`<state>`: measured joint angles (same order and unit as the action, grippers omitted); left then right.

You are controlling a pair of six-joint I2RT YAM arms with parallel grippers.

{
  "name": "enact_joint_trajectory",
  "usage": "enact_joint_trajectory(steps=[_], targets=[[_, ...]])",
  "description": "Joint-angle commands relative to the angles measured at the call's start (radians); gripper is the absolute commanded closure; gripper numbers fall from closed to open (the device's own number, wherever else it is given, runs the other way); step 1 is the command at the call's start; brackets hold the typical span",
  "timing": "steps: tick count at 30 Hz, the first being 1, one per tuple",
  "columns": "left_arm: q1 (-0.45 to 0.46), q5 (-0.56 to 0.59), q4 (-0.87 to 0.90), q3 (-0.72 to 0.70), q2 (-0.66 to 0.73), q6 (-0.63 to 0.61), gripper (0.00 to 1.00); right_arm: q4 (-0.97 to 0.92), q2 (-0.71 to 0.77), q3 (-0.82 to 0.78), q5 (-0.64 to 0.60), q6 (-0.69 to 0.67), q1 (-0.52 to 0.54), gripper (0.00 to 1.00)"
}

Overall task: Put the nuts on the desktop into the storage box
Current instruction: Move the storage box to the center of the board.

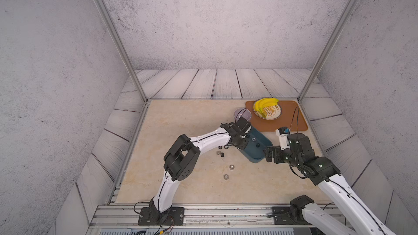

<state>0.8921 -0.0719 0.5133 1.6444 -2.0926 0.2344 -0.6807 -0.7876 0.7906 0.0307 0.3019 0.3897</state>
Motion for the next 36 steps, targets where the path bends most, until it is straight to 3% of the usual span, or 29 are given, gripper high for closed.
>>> enact_joint_trajectory(steps=[1, 25, 36], targets=[[-0.007, 0.012, 0.063, -0.023, 0.023, -0.028, 0.78, -0.018, 0.001, 0.004, 0.002, -0.007, 0.000, 0.01], [-0.007, -0.037, 0.123, -0.148, 0.114, -0.009, 0.79, -0.029, 0.006, 0.006, 0.002, -0.005, 0.000, 0.01], [-0.007, -0.008, 0.126, 0.011, 0.014, -0.030, 0.79, -0.038, -0.006, 0.012, 0.096, -0.038, 0.001, 0.01]])
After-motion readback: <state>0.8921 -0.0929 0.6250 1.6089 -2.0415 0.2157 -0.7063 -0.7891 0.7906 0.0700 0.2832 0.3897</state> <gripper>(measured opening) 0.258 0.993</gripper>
